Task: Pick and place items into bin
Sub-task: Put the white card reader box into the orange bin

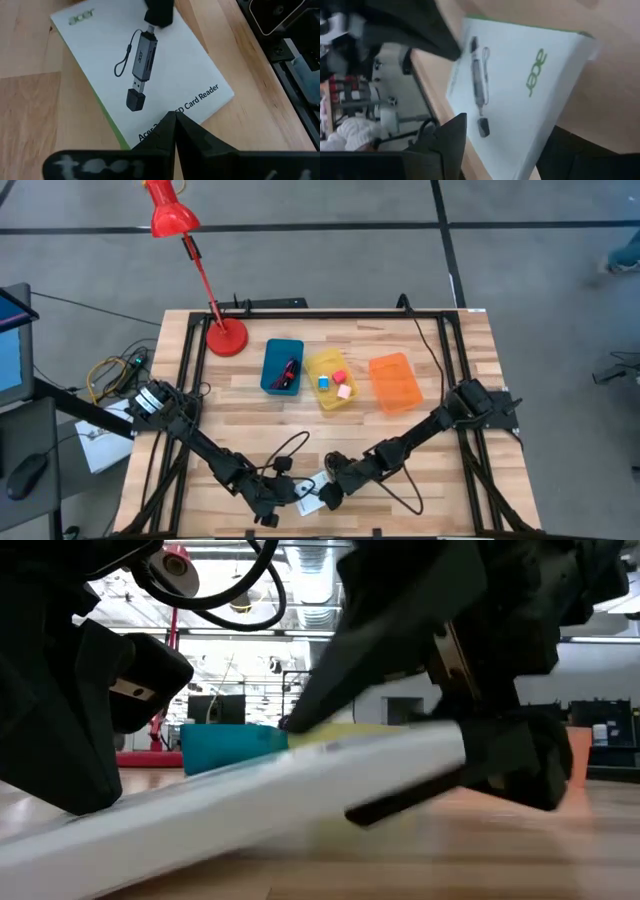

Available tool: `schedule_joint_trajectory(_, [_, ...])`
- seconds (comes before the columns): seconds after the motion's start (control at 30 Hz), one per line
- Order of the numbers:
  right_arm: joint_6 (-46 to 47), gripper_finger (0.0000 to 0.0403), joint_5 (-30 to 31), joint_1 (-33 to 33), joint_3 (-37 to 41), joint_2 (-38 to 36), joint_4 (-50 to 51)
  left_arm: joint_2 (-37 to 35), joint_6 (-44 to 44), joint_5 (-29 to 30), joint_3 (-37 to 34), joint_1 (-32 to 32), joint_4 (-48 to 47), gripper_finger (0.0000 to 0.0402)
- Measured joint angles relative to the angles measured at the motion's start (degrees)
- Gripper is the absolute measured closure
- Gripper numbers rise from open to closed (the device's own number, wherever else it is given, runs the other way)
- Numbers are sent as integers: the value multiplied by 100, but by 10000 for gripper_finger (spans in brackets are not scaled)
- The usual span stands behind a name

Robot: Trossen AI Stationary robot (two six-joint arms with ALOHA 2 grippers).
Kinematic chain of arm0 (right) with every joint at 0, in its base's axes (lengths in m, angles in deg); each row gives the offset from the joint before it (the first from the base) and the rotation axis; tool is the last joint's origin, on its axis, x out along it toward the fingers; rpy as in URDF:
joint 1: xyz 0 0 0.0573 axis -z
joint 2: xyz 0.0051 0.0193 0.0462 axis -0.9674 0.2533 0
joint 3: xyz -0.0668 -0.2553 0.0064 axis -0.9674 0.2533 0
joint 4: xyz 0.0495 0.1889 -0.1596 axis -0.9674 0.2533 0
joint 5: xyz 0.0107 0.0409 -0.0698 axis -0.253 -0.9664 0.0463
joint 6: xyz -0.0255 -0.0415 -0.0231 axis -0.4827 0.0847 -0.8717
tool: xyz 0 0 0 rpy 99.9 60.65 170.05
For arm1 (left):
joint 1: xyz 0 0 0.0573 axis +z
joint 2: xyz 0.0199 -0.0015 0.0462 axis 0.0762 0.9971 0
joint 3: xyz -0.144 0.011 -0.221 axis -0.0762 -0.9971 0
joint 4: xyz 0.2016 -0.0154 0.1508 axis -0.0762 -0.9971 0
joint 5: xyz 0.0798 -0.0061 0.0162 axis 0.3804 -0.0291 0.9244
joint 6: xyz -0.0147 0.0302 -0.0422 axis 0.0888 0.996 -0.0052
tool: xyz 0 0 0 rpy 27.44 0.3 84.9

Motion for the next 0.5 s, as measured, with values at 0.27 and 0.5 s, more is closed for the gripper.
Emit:
schedule_joint_trajectory(0.27, [-189, 218, -391, 74, -4, -26, -207, 0, 20, 9, 0, -3, -15, 401])
schedule_joint_trajectory(0.5, [-308, 216, -368, 70, -4, -31, -690, -2, 86, -16, 0, -7, -33, 401])
